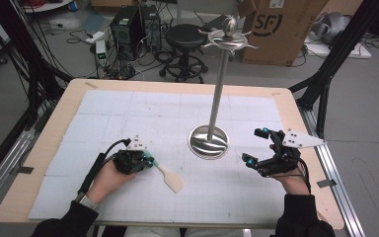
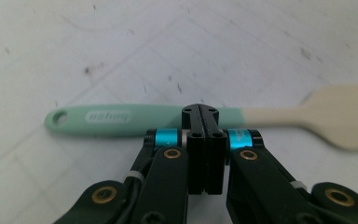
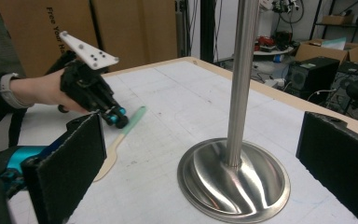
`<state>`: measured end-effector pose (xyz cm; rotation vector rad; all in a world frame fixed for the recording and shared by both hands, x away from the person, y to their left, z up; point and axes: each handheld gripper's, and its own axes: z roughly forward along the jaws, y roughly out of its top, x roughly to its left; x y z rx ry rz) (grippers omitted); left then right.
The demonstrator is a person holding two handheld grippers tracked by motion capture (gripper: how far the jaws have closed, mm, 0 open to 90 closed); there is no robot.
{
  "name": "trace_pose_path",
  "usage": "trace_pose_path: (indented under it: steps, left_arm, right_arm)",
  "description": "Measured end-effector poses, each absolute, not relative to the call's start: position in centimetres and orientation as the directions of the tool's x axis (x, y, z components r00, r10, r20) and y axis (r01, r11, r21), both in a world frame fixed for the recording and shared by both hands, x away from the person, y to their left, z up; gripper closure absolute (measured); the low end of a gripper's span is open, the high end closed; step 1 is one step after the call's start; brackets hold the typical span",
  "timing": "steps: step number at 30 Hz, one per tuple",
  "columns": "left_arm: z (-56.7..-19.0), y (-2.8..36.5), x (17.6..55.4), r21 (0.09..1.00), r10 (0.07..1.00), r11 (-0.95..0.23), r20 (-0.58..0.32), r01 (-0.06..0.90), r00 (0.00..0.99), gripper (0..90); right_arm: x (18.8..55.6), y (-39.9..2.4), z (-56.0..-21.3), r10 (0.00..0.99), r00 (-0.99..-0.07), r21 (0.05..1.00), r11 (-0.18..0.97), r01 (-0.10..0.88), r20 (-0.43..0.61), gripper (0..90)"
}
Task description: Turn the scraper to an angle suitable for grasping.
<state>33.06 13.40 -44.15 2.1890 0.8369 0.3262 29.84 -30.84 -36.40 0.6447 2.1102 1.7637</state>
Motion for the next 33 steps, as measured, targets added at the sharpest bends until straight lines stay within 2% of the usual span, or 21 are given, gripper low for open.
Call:
trace_pose_path:
  steps: [4, 12, 16, 24, 33]
  left_arm:
    - [-44.5, 11.8, 34.0, 0.755, 0.648, -0.495, -0.009, 0.43, 0.761, 89.8]
    - [-44.3, 11.7, 34.1, 0.788, 0.662, -0.443, -0.034, 0.427, 0.749, 89.8]
    - [-44.1, 10.9, 33.5, 0.813, 0.627, -0.434, -0.037, 0.388, 0.778, 89.9]
    - [-44.7, 8.6, 32.7, 0.8, 0.564, -0.479, -0.036, 0.362, 0.825, 89.8]
    - [-45.1, 8.1, 32.4, 0.788, 0.525, -0.488, -0.079, 0.376, 0.847, 89.9]
  right_arm:
    - [29.8, -31.0, -36.3, 0.534, -0.844, 0.981, 0.132, 0.142, 0.05, 0.5]
    - [29.9, -31.2, -36.4, 0.531, -0.846, 0.982, 0.129, 0.141, 0.051, 0.5]
    - [29.9, -31.2, -36.4, 0.524, -0.85, 0.983, 0.12, 0.138, 0.055, 0.5]
    - [29.8, -31.1, -36.4, 0.523, -0.851, 0.983, 0.125, 0.134, 0.049, 0.5]
    - [29.9, -31.0, -36.4, 0.517, -0.854, 0.982, 0.132, 0.139, 0.051, 0.5]
